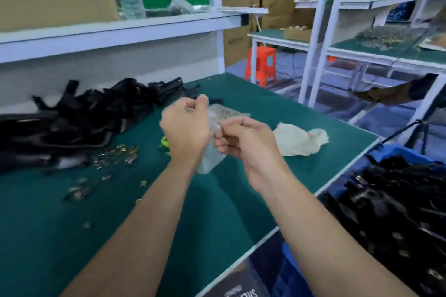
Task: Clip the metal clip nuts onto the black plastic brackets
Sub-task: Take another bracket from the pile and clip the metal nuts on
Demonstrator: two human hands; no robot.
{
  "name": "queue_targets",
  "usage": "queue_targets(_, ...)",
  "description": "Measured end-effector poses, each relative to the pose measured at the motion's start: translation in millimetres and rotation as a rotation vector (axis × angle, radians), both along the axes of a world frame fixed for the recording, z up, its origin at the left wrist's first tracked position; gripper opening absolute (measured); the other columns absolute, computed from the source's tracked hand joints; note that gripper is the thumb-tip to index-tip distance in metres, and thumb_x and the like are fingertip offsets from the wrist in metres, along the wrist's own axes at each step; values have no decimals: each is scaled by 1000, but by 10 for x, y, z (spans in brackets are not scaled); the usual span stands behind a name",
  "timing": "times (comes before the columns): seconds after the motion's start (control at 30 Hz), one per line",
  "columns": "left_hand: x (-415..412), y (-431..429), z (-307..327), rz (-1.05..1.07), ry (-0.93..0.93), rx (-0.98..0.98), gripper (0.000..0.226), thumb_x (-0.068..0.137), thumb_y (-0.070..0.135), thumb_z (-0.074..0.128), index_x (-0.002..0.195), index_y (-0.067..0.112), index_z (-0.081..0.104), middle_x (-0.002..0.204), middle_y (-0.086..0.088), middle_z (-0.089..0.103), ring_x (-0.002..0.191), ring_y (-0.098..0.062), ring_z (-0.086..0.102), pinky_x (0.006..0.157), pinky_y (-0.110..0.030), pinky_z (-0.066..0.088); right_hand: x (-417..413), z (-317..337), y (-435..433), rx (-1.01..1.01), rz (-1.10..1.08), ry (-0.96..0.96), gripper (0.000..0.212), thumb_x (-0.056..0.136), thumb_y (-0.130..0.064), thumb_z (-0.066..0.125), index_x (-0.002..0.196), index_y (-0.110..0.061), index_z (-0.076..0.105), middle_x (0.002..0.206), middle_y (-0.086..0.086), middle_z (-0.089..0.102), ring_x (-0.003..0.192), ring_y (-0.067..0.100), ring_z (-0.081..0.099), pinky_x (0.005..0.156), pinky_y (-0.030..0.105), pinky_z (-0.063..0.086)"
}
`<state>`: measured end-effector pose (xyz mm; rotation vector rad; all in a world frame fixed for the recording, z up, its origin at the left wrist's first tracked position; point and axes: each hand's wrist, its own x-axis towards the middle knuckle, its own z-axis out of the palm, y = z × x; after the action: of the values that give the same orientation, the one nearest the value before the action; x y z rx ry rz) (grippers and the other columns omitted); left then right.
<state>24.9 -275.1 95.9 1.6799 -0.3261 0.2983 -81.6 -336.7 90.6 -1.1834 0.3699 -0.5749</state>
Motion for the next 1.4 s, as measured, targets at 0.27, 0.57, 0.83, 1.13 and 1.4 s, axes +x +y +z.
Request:
queue_targets(0.27,779,1563,-358,461,56,90,32,93,36,58,66,19,59,56,5,57,56,-8,53,55,-10,36,1138,-136,949,-88,252,101,15,93,4,59,90,-6,70,79,11,74,71,22,71,65,29,59)
queue_targets(0.57,1383,2630,-998,525,322,327,23,95,31,62,116,34,69,92,-3,72,86,-24,70,73,-39,58,2193,-507,1274,-525,318,370,29,87,-19,65,112,-34,69,112,-13,67,90,5,63,69,26,49)
queue_targets(0.83,1676,2573,-1227,313,223,716,45,91,38,64,136,33,64,150,10,51,136,-18,44,114,-38,37,2977,-668,1438,-935,407,403,46,92,-3,55,129,-30,58,73,-1,63,36,4,47,35,21,36)
queue_targets(1.13,1687,2569,-1256,260,129,595,36,78,40,79,114,37,73,140,26,49,125,-3,48,92,-21,40,3456,-719,1698,-1745,405,607,62,97,-25,58,154,-27,35,142,4,54,129,31,49,108,44,39)
queue_targets(1.4,1645,2617,-1251,192,149,649,21,80,53,76,93,37,77,106,27,59,105,2,43,80,-18,34,3245,-531,1545,-1425,262,522,19,89,-7,62,86,-22,73,80,-1,70,76,21,66,75,38,60)
